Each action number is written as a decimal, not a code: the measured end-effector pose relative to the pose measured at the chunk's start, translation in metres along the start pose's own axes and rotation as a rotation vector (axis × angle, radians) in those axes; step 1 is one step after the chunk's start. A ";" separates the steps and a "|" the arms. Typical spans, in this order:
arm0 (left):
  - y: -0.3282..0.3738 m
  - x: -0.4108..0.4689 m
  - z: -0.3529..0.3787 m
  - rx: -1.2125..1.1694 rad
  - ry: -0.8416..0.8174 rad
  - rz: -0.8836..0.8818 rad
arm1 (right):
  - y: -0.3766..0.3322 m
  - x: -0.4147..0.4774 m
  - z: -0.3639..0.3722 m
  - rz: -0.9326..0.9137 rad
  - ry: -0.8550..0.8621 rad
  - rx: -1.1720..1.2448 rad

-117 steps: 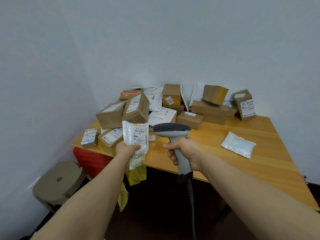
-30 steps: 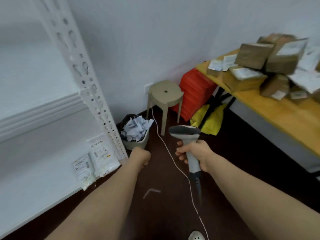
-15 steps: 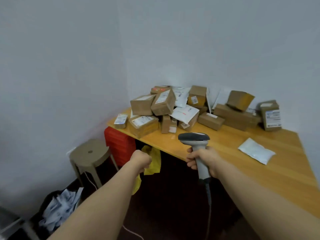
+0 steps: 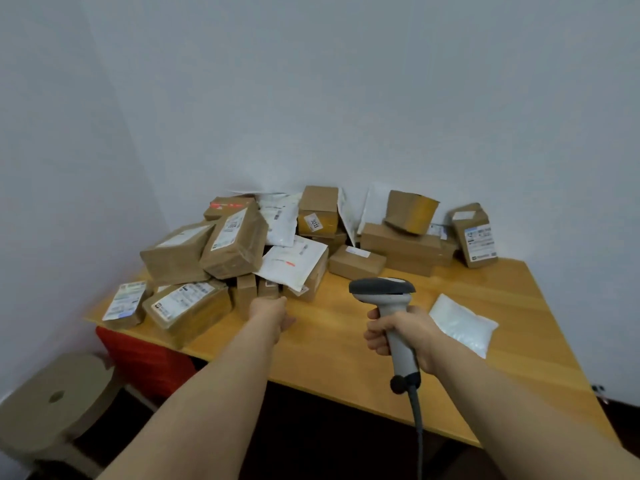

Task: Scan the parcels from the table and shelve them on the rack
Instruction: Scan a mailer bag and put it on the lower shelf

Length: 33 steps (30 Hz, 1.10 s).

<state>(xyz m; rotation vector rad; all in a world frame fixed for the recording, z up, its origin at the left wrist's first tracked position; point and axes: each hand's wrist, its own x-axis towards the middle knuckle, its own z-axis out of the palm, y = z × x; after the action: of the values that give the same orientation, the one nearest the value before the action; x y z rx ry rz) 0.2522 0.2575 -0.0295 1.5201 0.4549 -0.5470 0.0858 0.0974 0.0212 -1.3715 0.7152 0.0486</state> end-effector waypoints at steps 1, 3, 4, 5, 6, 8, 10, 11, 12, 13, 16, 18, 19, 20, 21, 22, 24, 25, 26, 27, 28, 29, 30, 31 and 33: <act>0.005 0.015 0.010 -0.040 0.016 -0.026 | -0.005 0.016 -0.002 0.000 0.007 -0.003; 0.016 0.041 0.029 -0.097 0.042 -0.068 | -0.015 0.047 -0.003 0.005 0.022 -0.005; 0.021 0.054 0.037 -0.153 0.040 -0.084 | -0.018 0.060 -0.004 0.013 0.024 0.001; 0.027 0.065 0.044 -0.228 0.034 -0.108 | -0.022 0.072 -0.005 0.023 0.022 0.010; 0.032 0.075 0.051 -0.297 0.042 -0.127 | -0.025 0.083 -0.006 0.032 0.019 0.019; 0.035 0.095 0.060 -0.349 0.048 -0.109 | -0.031 0.101 -0.012 0.043 0.021 0.032; 0.031 0.113 0.067 -0.314 0.012 -0.060 | -0.032 0.114 -0.019 0.050 0.034 0.038; 0.029 0.120 0.070 -0.299 0.003 -0.070 | -0.032 0.118 -0.023 0.054 0.039 0.043; 0.028 0.124 0.073 -0.300 -0.007 -0.094 | -0.031 0.121 -0.026 0.060 0.041 0.048; 0.028 0.125 0.074 -0.303 -0.009 -0.113 | -0.029 0.122 -0.028 0.068 0.042 0.050; 0.032 0.112 0.079 -0.393 -0.013 -0.197 | -0.027 0.121 -0.033 0.067 0.069 0.041; 0.031 0.088 0.084 -0.466 -0.120 -0.231 | -0.026 0.117 -0.035 0.042 0.112 0.068; 0.030 0.074 0.086 -0.470 -0.193 -0.233 | -0.025 0.114 -0.035 0.022 0.146 0.095; 0.026 0.060 0.088 -0.464 -0.264 -0.234 | -0.024 0.110 -0.036 0.000 0.192 0.129; 0.021 0.047 0.089 -0.444 -0.322 -0.233 | -0.023 0.106 -0.037 -0.024 0.244 0.173; 0.014 0.035 0.089 -0.424 -0.375 -0.232 | -0.021 0.101 -0.039 -0.048 0.295 0.227; 0.001 0.014 0.086 -0.386 -0.462 -0.235 | -0.018 0.088 -0.043 -0.105 0.374 0.332; -0.006 0.004 0.084 -0.362 -0.493 -0.246 | -0.018 0.080 -0.045 -0.138 0.395 0.373; -0.012 -0.006 0.082 -0.330 -0.519 -0.259 | -0.017 0.072 -0.048 -0.174 0.405 0.406; -0.018 -0.016 0.080 -0.289 -0.542 -0.271 | -0.017 0.063 -0.050 -0.212 0.405 0.427; -0.023 -0.026 0.077 -0.247 -0.564 -0.280 | -0.017 0.055 -0.052 -0.245 0.398 0.429; -0.026 -0.037 0.075 -0.198 -0.583 -0.285 | -0.018 0.047 -0.054 -0.269 0.390 0.410; -0.029 -0.048 0.073 -0.132 -0.596 -0.280 | -0.018 0.039 -0.055 -0.281 0.385 0.378; -0.031 -0.059 0.070 -0.047 -0.603 -0.258 | -0.018 0.032 -0.055 -0.285 0.386 0.339; -0.034 -0.078 0.063 0.131 -0.621 -0.187 | -0.016 0.019 -0.054 -0.288 0.416 0.263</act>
<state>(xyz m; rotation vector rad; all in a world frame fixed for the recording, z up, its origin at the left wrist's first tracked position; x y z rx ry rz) 0.1659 0.1992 -0.0099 1.3481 0.0767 -1.1670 0.0843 0.0380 0.0251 -1.2278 0.8260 -0.5552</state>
